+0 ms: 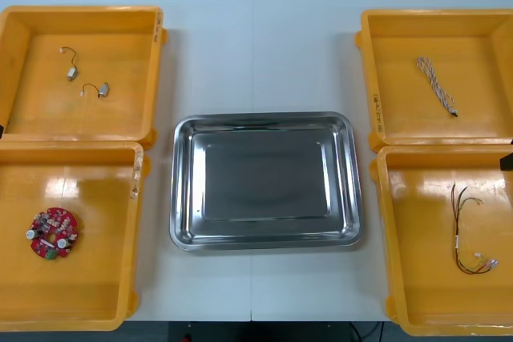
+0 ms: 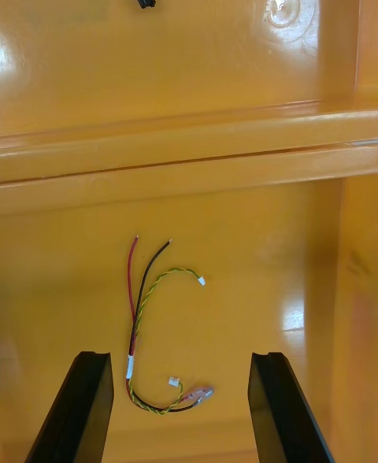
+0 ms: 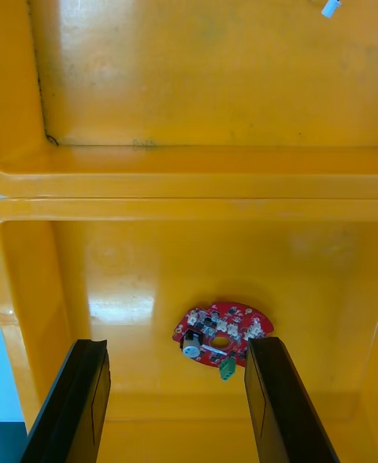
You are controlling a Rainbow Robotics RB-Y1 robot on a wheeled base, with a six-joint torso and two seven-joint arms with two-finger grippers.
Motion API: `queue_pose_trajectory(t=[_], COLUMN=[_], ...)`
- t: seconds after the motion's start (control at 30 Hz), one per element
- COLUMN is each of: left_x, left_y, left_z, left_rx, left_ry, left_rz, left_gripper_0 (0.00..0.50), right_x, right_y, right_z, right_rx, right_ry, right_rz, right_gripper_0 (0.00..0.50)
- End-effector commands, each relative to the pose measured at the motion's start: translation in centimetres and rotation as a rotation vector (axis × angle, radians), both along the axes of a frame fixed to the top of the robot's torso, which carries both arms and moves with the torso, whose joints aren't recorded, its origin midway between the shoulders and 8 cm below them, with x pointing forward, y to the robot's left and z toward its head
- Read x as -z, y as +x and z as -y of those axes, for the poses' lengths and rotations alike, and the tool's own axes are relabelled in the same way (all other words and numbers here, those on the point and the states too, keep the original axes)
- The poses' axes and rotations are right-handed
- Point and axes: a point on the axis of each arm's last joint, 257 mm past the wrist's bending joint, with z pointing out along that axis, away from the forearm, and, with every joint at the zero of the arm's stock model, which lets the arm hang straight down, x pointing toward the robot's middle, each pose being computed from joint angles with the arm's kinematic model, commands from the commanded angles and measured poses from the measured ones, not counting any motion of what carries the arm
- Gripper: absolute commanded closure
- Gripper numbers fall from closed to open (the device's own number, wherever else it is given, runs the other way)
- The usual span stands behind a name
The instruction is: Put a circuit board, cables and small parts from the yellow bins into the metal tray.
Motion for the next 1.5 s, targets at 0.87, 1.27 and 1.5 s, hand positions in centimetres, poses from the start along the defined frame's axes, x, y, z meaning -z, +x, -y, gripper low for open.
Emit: queue_pose_trajectory(t=[0.87,1.27,1.5], left_x=[-0.71,-0.71,-0.71], left_y=[-0.19,-0.19,-0.19], left_z=[-0.33,-0.33,-0.33], left_rx=[0.029,0.029,0.029], left_ry=[0.027,0.027,0.027], left_rz=[0.024,0.024,0.024], left_gripper_0=[0.000,0.000,0.000], right_x=[-1.35,-1.35,-1.35], right_y=[0.16,0.16,0.16], right_z=[0.33,0.33,0.33], right_rx=[0.041,0.041,0.041], right_ry=[0.009,0.009,0.009], right_rz=[0.036,0.036,0.036], right_gripper_0=[0.000,0.000,0.000])
